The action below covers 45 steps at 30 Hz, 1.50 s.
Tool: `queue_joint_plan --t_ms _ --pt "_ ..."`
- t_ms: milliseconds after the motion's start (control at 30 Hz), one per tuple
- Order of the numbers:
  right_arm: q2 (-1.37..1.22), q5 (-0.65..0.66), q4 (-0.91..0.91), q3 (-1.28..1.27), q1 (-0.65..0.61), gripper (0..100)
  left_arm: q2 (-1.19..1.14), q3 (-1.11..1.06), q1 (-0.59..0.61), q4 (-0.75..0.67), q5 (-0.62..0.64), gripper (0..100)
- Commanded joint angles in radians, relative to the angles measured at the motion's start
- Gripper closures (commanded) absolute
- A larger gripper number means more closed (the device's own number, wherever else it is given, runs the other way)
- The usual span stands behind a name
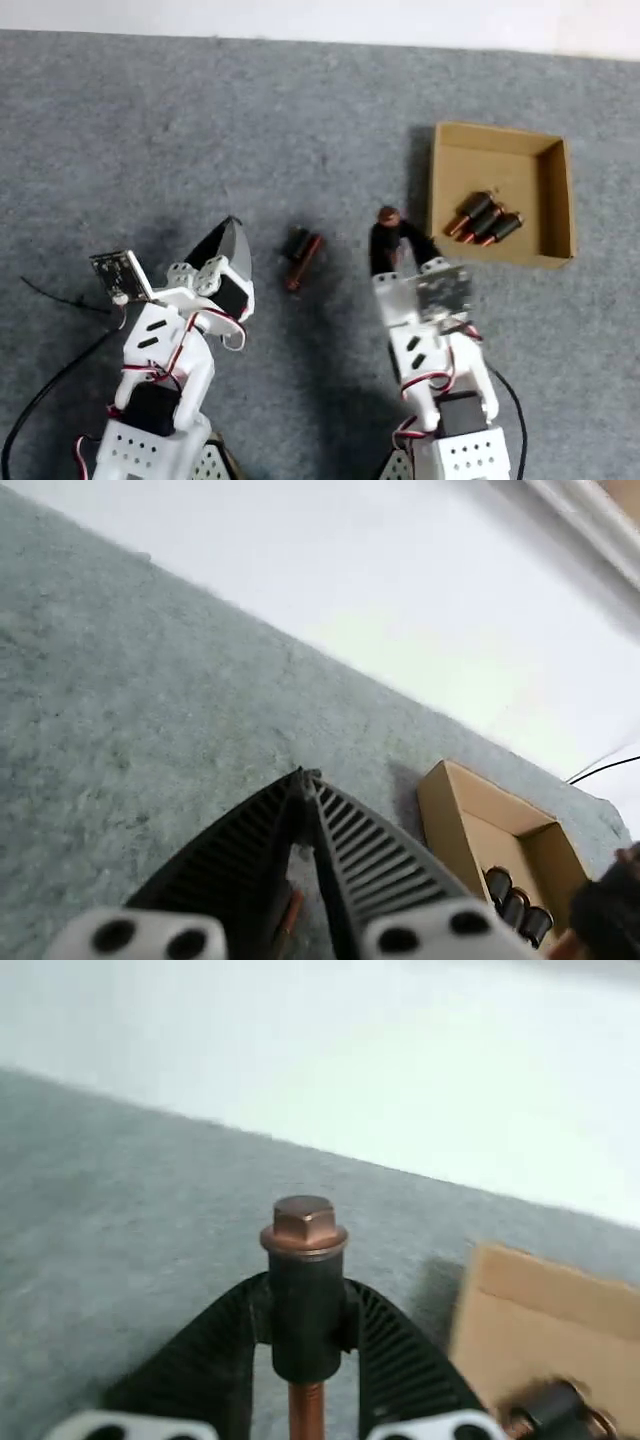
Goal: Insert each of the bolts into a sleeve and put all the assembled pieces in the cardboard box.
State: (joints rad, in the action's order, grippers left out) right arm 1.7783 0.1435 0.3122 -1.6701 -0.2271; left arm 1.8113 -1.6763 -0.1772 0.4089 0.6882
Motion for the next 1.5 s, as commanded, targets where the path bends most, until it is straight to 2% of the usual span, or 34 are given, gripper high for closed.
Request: queue_joint_plan --t_ms 0,200,433,667,800,900,1033,1367,1467 --pt "-0.001 -0.100 -0.048 -0.025 0.117 99.5 0.015 -0.021 0.004 -0.035 -0.008 99" --pt "-0.216 -0.121 -0.058 0.142 0.156 99.5 0.015 -0.021 0.007 -0.035 -0.008 99" --pt "-0.780 -0.130 -0.197 0.421 0.182 99.5 0.015 -0.021 0.008 -0.035 -0.009 99" --pt "-1.299 -0.345 -0.257 0.705 0.335 99.5 0.015 -0.021 0.008 -0.035 -0.009 99" --pt "-1.552 -0.354 -0.298 0.811 0.377 98.1 0.015 -0.021 0.005 -0.035 -0.009 99" --pt "-1.701 -0.354 -0.314 0.883 0.377 91.6 0.015 -0.021 0.004 -0.035 -0.009 99" --pt "-1.756 -0.354 -0.306 0.967 0.375 85.3 0.015 -0.021 0.004 -0.035 -0.009 99" --pt "-1.693 -0.354 -0.306 0.920 0.369 85.2 0.015 -0.021 0.008 -0.040 -0.009 99" --pt "-1.627 -0.353 -0.305 0.858 0.309 85.2 0.015 -0.021 0.012 -0.040 -0.009 99"
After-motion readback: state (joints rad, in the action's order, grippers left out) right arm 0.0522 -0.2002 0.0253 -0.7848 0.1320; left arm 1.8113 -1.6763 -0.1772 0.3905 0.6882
